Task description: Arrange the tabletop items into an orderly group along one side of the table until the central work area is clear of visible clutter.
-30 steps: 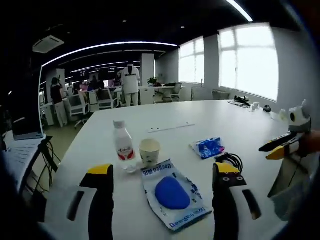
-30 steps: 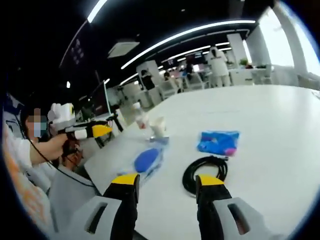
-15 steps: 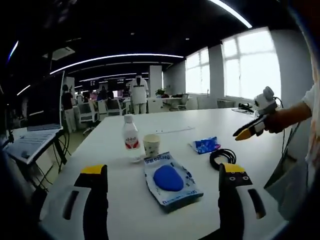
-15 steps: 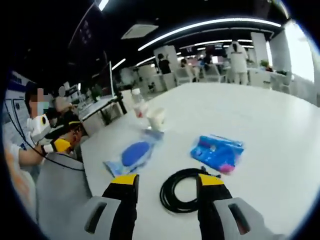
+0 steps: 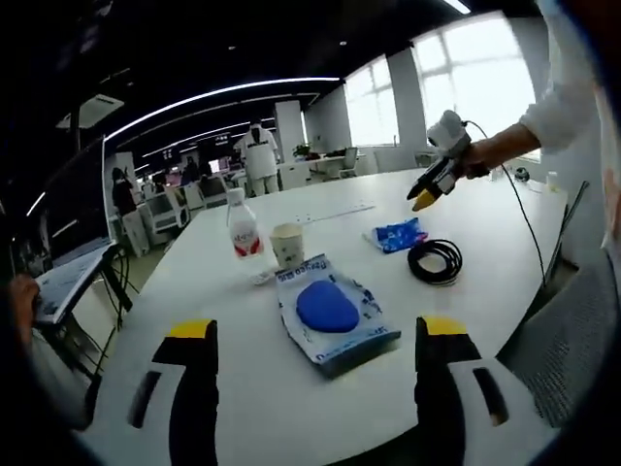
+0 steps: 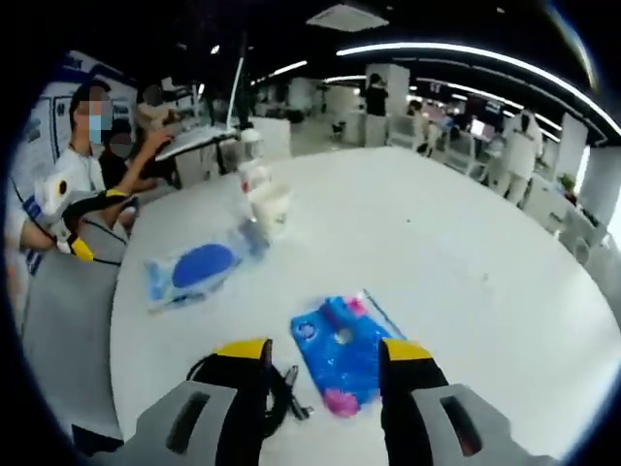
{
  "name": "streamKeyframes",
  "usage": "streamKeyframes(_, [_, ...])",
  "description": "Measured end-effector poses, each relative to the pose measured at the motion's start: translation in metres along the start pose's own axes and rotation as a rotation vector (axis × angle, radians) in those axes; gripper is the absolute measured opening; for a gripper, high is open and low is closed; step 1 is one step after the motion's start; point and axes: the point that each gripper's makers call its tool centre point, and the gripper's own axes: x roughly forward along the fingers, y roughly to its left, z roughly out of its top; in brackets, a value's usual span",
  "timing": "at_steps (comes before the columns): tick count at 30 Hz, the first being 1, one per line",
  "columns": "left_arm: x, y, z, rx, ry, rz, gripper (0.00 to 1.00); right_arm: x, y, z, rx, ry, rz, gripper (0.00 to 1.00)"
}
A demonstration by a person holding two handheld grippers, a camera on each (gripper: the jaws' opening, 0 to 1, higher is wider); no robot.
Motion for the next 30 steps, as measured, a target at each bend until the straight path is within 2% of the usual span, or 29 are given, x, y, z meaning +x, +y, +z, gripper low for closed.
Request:
streamKeyframes(2, [0.001,0.000,-0.005,0.005,0.021,-0.003,0.84,0.009,-0.006,-0.001,-0.002,0.005,0.002,0.35])
streamKeyframes(3, [0.002,0.000,-0.008,0.009,0.036,-0.002,0.84,0.014,-0.007,-0.013,-0.016,0.100,0.028,0.33])
streamKeyframes(4, [0.002,0.001,-0.010,0.012,0.052,-0.001,0.84,0.017,-0.009,-0.016,-0.051,0.138,0.039,0.32])
streamKeyframes(5, [0.002,0.001,-0.011,0.011,0.056,-0.002,0.83,0.022,-0.010,-0.011,-0.132,0.139,0.056,0.33])
streamKeyframes(6, [0.002,0.001,-0.012,0.011,0.062,-0.004,0.83,0.024,-0.011,-0.008,-0.163,0.142,0.066,0.34])
streamKeyframes(9, [0.002,-0.001,-0.015,0.014,0.072,-0.009,0.82,0.033,-0.014,-0.004,-0.142,0.154,0.090,0.34])
streamKeyframes(12, [0.003,-0.002,-0.019,0.022,0.094,-0.014,0.81,0.041,-0.019,-0.017,-0.144,0.216,0.106,0.31])
streamKeyframes(15, [0.003,-0.003,-0.020,0.023,0.101,-0.019,0.80,0.046,-0.017,-0.029,-0.142,0.244,0.125,0.25])
streamKeyframes(17, [0.003,-0.003,-0.022,0.024,0.107,-0.020,0.79,0.048,-0.015,-0.041,-0.146,0.280,0.136,0.20])
streamKeyframes(19, [0.003,-0.003,-0.023,0.025,0.113,-0.020,0.79,0.047,-0.016,-0.053,-0.190,0.324,0.132,0.12])
streamKeyframes(22, [0.003,-0.003,-0.025,0.027,0.119,-0.023,0.78,0.047,-0.017,-0.057,-0.221,0.325,0.126,0.00])
streamKeyframes(30, [0.004,-0.003,-0.028,0.033,0.137,-0.025,0.76,0.037,-0.026,-0.062,-0.214,0.335,0.098,0.00])
